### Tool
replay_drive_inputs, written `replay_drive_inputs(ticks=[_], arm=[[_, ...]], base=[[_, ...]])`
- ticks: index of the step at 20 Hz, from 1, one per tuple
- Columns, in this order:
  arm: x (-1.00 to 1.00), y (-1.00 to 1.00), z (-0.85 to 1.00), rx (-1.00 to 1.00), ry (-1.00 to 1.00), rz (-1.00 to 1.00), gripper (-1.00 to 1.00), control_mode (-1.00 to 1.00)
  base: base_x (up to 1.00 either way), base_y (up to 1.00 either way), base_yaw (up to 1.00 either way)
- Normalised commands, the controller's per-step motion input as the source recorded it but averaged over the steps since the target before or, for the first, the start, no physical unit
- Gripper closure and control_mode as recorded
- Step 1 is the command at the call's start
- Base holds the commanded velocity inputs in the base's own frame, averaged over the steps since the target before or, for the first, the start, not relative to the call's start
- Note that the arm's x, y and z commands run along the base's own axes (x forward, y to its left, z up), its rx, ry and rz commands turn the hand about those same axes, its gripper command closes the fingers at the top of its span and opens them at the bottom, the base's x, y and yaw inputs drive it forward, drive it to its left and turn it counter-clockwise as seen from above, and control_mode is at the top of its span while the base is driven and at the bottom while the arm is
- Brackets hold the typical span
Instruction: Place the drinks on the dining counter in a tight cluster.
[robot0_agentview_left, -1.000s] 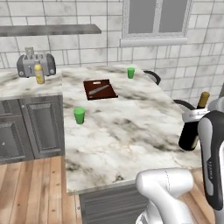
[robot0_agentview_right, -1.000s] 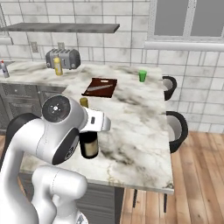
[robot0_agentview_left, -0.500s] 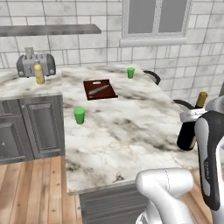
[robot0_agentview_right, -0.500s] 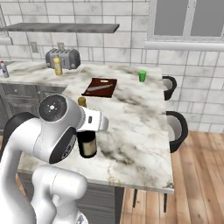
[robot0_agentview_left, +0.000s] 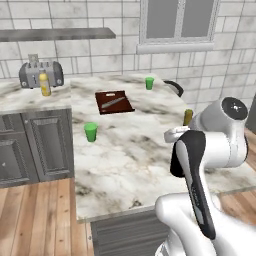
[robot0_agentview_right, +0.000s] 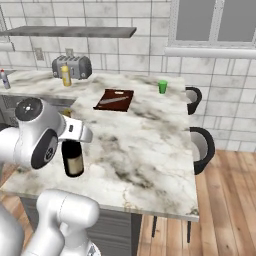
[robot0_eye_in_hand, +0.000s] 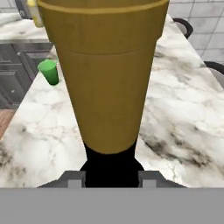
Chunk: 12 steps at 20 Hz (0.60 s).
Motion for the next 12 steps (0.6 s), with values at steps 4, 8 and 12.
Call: replay_drive_inputs(ticks=[4, 8, 12], arm=[[0.71, 0.39, -0.11, 0.07, 0.24, 0.28, 1.0, -1.0], [0.88, 0.17, -0.26, 0.09, 0.15, 0.37, 1.0, -1.0], [0.53, 0.03, -0.31, 0.0, 0.01, 0.23, 1.0, -1.0]], base=[[0.0, 0.0, 0.0], [0.0, 0.0, 0.0], [0.0, 0.0, 0.0]])
